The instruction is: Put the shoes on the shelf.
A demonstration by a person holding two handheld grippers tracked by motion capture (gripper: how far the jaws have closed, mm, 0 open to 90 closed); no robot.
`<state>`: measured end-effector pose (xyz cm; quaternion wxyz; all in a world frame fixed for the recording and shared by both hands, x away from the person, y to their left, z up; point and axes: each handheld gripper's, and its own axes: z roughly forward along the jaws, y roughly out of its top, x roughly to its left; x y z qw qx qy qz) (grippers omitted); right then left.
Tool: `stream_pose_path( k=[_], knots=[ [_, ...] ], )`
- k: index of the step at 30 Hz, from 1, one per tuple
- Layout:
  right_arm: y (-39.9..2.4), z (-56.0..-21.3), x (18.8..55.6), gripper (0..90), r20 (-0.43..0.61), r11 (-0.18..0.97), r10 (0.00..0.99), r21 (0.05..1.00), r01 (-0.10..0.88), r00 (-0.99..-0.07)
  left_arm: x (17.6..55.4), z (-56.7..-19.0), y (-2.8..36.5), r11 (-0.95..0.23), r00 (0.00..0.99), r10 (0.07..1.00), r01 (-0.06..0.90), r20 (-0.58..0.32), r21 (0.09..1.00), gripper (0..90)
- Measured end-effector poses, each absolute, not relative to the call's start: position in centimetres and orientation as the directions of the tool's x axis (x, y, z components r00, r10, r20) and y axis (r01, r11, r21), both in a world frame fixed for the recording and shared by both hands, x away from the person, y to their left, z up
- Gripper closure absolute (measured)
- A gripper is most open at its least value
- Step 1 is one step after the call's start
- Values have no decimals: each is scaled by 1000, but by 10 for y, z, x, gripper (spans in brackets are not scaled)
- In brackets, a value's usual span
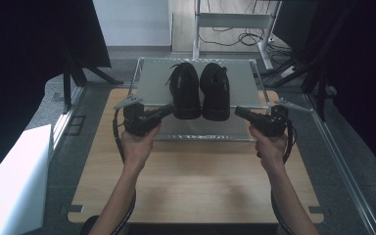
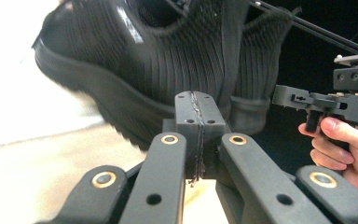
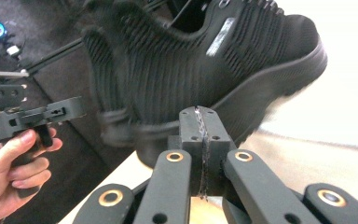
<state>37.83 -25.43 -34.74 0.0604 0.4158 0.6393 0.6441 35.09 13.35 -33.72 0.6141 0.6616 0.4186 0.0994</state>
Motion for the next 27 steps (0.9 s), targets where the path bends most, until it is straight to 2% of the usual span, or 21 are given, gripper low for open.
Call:
stream_pose_path(
  k=[12,27],
  knots=[
    [-231,-371,362,900,469,-134,572,863,487,-673,333,-360,119,56,657,657,446,-369,893,898],
    [-221,-371,366,900,452,-127,588,871,475,-671,350,-367,109,53,628,684,464,-371,884,897]
  ],
)
